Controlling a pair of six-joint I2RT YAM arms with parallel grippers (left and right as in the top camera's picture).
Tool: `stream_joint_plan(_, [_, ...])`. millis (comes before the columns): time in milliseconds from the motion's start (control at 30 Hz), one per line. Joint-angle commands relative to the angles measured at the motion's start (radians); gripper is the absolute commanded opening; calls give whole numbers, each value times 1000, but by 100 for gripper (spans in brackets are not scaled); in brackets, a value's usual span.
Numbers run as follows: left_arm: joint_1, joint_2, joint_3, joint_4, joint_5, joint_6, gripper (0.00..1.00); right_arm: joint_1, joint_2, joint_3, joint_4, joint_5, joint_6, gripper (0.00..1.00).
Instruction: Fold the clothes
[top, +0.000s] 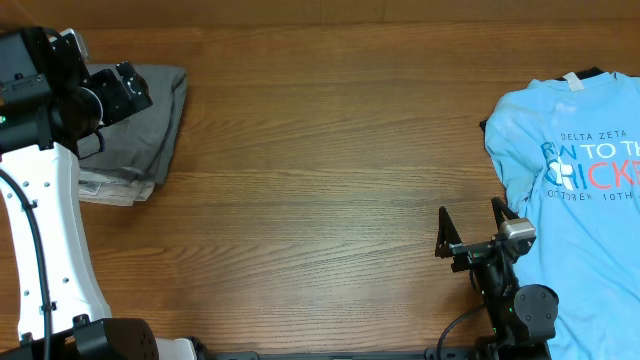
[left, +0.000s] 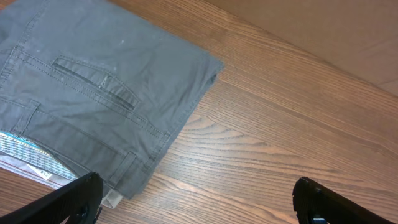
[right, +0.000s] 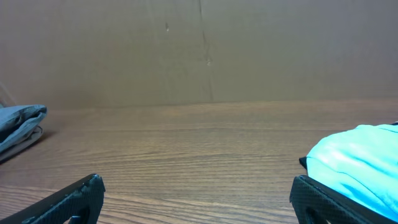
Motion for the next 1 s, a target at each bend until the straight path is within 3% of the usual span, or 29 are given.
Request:
stream_joint_plan(0, [-2, 5, 2, 2, 11, 16, 100, 5, -10, -10, 3, 9, -6, 100])
stream_joint_plan(367, [-6, -72, 2, 1, 8, 16, 100, 5, -10, -10, 3, 9, -6, 100])
stream_joint_plan(600, [-48, -323, 1, 2, 7, 16, 100, 5, -10, -10, 3, 9, -6, 100])
stream_joint_plan(967, [-253, -756, 0, 1, 8, 16, 100, 5, -10, -10, 3, 9, -6, 100])
